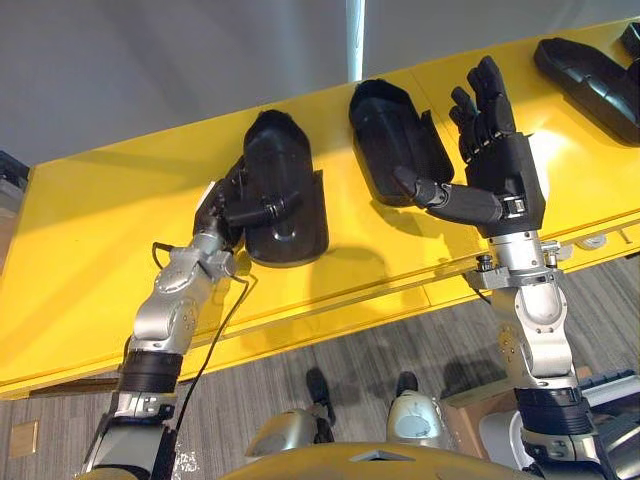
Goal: Walk over and take three plastic housings, then place them on the shelf
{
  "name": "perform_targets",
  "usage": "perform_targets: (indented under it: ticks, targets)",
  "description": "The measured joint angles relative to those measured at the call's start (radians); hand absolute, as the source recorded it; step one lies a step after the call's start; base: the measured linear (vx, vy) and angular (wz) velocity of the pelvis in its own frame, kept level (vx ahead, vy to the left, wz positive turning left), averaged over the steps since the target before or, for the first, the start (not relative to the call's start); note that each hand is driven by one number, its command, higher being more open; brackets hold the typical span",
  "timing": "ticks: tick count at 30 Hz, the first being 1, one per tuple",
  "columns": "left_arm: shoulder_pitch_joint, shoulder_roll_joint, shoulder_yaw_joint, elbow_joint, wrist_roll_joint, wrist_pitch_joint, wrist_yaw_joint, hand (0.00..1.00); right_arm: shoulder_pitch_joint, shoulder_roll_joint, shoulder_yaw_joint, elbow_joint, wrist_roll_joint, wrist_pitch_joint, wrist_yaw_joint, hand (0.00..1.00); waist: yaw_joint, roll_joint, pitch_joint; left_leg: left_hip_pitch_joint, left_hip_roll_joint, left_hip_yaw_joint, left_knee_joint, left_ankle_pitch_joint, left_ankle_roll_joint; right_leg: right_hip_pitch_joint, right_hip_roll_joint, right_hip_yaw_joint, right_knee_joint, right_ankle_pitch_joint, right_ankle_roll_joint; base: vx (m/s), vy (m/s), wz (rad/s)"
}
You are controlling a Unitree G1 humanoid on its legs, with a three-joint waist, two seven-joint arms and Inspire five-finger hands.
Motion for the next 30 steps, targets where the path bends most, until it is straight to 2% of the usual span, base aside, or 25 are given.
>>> perform_targets:
  ticks: [8,10,15,18,20,21,23,26,28,30]
  targets:
    - [0.110,-0.003,0.008,-0.092,0.040,0.004,-0.007,1.00,0.062,0.022,0.004,-0.003,-0.001,0.000,-0.012,1.00,0.001,0.007,-0.005,0.017,0.003,-0.009,0.000,-0.004,-0.005,0.040,0.007,-0.016,-0.035,0.009,0.009,0.01,-0.005,0.02]
    - [0.176,-0.023,0.020,-0.154,0.040,0.003,-0.003,1.00,0.093,0.026,0.004,-0.016,-0.002,0.000,-0.016,1.00,0.004,0.015,-0.010,0.018,0.004,-0.014,0.000,-0.005,-0.007,0.057,0.010,-0.031,-0.053,0.014,0.010,0.05,-0.012,0.11]
    - [0.297,-0.073,0.057,-0.280,0.062,-0.019,0.013,1.00,0.131,0.086,0.002,-0.025,-0.041,-0.001,-0.039,1.00,0.029,0.018,-0.020,0.033,0.013,-0.022,0.001,-0.007,-0.009,0.102,0.028,-0.051,-0.106,0.031,0.007,0.05,-0.020,0.07]
    - [0.323,-0.109,0.097,-0.357,0.079,-0.105,0.019,1.00,0.139,0.111,0.002,-0.025,-0.041,-0.001,-0.053,1.00,0.054,0.017,-0.026,0.046,0.020,-0.028,0.003,-0.008,-0.010,0.133,0.041,-0.065,-0.135,0.039,0.004,0.04,-0.030,0.10]
    - [0.325,-0.123,0.112,-0.412,0.082,-0.209,0.019,1.00,0.156,0.128,0.003,-0.025,-0.043,-0.001,-0.068,1.00,0.068,0.015,-0.055,0.049,0.022,-0.040,0.000,-0.017,-0.019,0.154,0.044,-0.086,-0.150,0.040,0.004,0.03,-0.017,0.17]
    - [0.325,-0.130,0.116,-0.426,0.082,-0.238,0.019,1.00,0.159,0.137,0.003,-0.025,-0.044,-0.001,-0.074,1.00,0.071,0.014,-0.064,0.049,0.022,-0.040,0.000,-0.020,-0.021,0.157,0.045,-0.087,-0.156,0.040,0.005,0.03,0.001,0.04]
    - [0.325,-0.144,0.119,-0.483,0.081,-0.352,0.017,1.00,0.159,0.156,0.004,-0.025,-0.073,-0.002,-0.106,1.00,0.079,0.008,-0.093,0.049,0.022,-0.035,-0.001,-0.034,-0.017,0.164,0.045,-0.092,-0.163,0.041,0.006,0.03,0.010,-0.01]
    - [0.324,-0.145,0.119,-0.521,0.076,-0.481,-0.003,1.00,0.158,0.183,0.005,-0.025,-0.080,-0.002,-0.132,1.00,0.079,-0.007,-0.119,0.059,0.022,-0.022,-0.001,-0.046,-0.010,0.178,0.045,-0.094,-0.176,0.045,0.010,0.06,0.018,-0.03]
    - [0.324,-0.146,0.119,-0.522,0.070,-0.542,-0.028,1.00,0.158,0.190,0.005,-0.022,-0.080,-0.002,-0.141,1.00,0.079,-0.017,-0.129,0.067,0.022,-0.019,-0.001,-0.048,-0.013,0.184,0.044,-0.095,-0.176,0.045,0.010,0.06,0.015,-0.06]
    - [0.323,-0.147,0.118,-0.522,0.069,-0.577,-0.038,1.00,0.158,0.192,0.005,-0.022,-0.081,-0.003,-0.143,1.00,0.078,-0.026,-0.135,0.069,0.023,-0.019,-0.001,-0.051,-0.013,0.188,0.044,-0.100,-0.176,0.046,0.010,0.04,0.007,0.00]
